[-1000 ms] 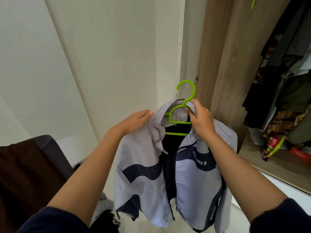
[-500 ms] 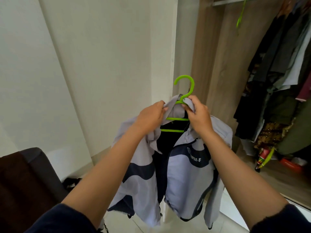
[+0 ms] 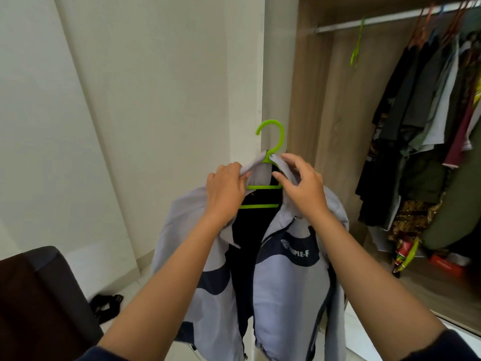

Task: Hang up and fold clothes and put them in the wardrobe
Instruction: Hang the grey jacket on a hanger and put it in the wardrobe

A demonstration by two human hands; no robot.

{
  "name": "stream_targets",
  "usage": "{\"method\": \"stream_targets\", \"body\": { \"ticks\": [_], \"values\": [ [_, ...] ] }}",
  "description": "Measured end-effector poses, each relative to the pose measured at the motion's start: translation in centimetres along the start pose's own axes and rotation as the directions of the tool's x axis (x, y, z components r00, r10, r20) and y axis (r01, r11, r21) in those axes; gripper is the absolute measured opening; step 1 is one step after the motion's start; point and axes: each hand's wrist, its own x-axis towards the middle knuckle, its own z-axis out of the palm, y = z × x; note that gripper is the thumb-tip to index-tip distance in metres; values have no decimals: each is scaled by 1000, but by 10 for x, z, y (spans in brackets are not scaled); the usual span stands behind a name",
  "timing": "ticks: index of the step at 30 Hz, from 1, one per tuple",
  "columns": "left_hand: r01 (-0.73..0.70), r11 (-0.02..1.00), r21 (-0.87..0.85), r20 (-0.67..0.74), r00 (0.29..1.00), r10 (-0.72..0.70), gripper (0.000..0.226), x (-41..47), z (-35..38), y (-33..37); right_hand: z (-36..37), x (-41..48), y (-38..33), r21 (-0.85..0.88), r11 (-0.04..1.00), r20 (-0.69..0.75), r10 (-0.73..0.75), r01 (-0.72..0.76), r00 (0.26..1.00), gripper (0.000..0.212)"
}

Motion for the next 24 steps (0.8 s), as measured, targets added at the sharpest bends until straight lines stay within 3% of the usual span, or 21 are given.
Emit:
{"method": "stream_targets", "body": {
  "ticks": [2, 5, 10, 18, 22, 24],
  "values": [
    [78, 996, -31, -62, 995, -80, 23, 2, -4, -7, -7, -13, 9, 10, 1000, 22, 3, -3, 1000, 49],
    [146, 986, -74, -103, 983, -153, 23, 8, -10, -19, -13, -36, 29, -46, 992, -16, 120, -121, 993, 58],
    [177, 979, -103, -109, 976, -188, 23, 7, -13, -32, -20, -46, 47, -270, 915, -192, 253, -299, 948, 26],
    [68, 975, -211, -61, 995, -83, 30, -1, -14, -43, -39, -6, 36, -211, 846, -374, 393, -490, 840, 22],
    [92, 968, -232, -80, 990, -113, 31, 1, -18, -41, -47, 19, 24, -220, 741, -294, 569, -634, 768, 27],
    [129, 967, -219, -87, 985, -151, 30, 2, -17, -40, -45, 21, 19, -232, 809, -212, 500, -541, 839, 33]
  ]
}}
